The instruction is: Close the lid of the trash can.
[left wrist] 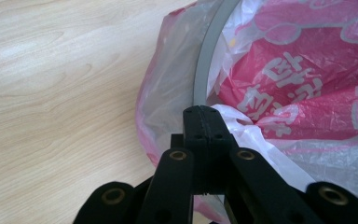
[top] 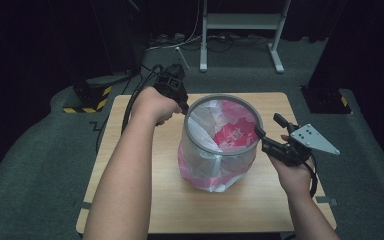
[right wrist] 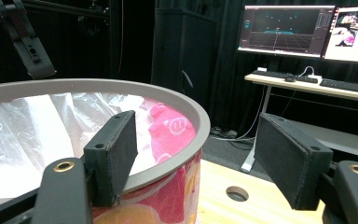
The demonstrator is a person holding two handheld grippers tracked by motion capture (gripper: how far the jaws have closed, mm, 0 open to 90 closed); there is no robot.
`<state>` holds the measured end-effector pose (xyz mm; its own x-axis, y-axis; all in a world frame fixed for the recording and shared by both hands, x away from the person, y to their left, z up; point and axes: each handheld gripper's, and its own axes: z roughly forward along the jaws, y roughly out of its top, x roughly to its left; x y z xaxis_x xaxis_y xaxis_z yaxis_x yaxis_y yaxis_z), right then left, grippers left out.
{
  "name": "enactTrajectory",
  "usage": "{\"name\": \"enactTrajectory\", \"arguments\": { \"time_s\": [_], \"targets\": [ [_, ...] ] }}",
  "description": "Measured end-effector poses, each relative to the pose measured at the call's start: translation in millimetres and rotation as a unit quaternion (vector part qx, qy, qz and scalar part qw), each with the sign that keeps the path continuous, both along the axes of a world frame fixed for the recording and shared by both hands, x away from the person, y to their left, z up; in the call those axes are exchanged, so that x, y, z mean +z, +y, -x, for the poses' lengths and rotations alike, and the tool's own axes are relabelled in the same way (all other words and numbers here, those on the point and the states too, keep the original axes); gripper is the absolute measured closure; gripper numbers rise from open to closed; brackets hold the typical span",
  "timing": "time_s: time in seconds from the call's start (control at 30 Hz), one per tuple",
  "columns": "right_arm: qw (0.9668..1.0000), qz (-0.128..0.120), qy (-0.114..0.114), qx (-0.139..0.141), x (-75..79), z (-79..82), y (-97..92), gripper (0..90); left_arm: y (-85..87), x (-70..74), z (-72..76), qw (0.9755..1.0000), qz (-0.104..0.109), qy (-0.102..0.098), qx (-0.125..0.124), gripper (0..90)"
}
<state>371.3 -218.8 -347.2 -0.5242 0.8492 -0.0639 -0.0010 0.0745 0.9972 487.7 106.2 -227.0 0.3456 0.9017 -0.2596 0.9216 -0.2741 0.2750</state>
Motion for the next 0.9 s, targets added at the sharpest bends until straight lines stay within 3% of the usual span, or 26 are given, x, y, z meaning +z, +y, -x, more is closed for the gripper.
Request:
{"name": "enactTrajectory", "arguments": {
  "time_s": [0.27,0.53,0.6,0.67,0.7,0.77,0.8,0.87,0.9],
  "targets": [
    [1.0,-0.002,0.0,0.002,-0.2,0.0,-0.1,29.5,-2.5,-4.3,-0.2,0.9999,-0.009,0.001,-0.003,89.9],
    [0.9999,-0.01,0.004,0.008,-1.8,-0.9,0.4,31.3,-0.5,-5.6,1.2,1.0,-0.005,-0.007,-0.002,90.0],
    [1.0,-0.005,0.006,0.004,-0.3,-0.1,2.0,31.1,2.8,-5.6,1.4,0.9999,-0.013,-0.011,0.004,90.0],
    [1.0,0.004,-0.002,-0.003,1.3,2.6,0.5,31.2,14.1,-10.3,3.1,0.9985,-0.044,-0.027,0.017,89.8],
    [1.0,0.004,-0.002,-0.003,1.3,2.6,0.5,31.2,14.1,-10.3,3.1,0.9985,-0.044,-0.027,0.017,89.8],
    [1.0,-0.001,-0.002,-0.009,2.0,4.6,-5.0,31.4,20.5,-19.3,5.7,0.9964,-0.07,-0.045,0.018,89.1],
    [0.9999,-0.004,0.0,-0.015,1.9,5.0,-10.0,31.4,24.2,-25.8,6.5,0.9957,-0.076,-0.049,0.019,82.4],
    [0.9998,-0.004,0.0,-0.018,1.4,5.1,-12.9,31.5,32.6,-40.9,7.5,0.9948,-0.084,-0.053,0.025,80.2],
    [0.9997,-0.007,0.002,-0.023,-0.8,5.7,-18.4,31.9,42.1,-56.8,8.1,0.9943,-0.084,-0.055,0.036,75.8]
  ]
}}
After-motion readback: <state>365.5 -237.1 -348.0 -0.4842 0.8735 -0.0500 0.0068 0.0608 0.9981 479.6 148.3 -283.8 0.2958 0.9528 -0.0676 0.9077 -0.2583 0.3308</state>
